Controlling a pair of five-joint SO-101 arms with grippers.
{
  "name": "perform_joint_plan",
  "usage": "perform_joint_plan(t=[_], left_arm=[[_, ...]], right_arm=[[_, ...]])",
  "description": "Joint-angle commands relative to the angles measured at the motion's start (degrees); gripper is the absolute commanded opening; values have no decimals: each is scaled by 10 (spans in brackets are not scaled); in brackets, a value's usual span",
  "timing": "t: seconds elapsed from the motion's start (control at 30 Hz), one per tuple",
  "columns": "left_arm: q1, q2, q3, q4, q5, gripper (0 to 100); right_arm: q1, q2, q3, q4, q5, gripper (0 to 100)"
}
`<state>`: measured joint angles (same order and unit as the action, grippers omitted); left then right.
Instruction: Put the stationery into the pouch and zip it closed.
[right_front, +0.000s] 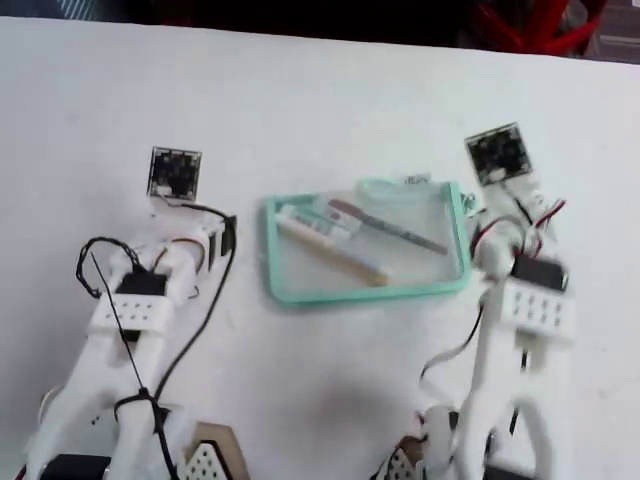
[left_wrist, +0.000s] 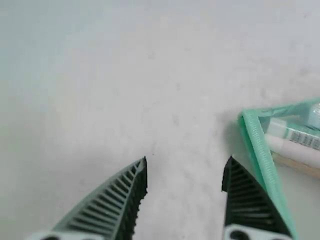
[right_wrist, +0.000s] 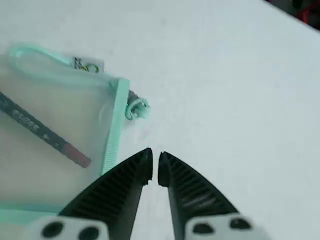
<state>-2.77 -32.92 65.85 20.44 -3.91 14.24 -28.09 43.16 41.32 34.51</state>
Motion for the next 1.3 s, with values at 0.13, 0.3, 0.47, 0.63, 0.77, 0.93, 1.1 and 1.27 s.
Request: perform_joint_plan(t=[0.13, 0.3, 0.47, 0.63, 0.77, 0.93, 1.1, 1.27], left_arm=[[4, 1, -4, -32, 0, 245], [5, 1, 16, -69, 0, 244], [5, 1, 17, -69, 0, 244], [7, 1, 16, -69, 0, 244], [6, 1, 15, -69, 0, 244], [5, 1, 15, -69, 0, 244], [4, 1, 15, -69, 0, 244], [5, 1, 16, -69, 0, 244]], right_arm=[[52, 261, -119, -10, 4, 19], [31, 320, -122, -10, 49, 19], [11, 357, -119, -10, 79, 19], [10, 357, -123, 10, 87, 19], [-22, 344, -127, 52, 151, 19], [-110, 323, -128, 109, 157, 19], [-160, 316, -131, 114, 156, 19], [-120, 295, -131, 92, 148, 19]])
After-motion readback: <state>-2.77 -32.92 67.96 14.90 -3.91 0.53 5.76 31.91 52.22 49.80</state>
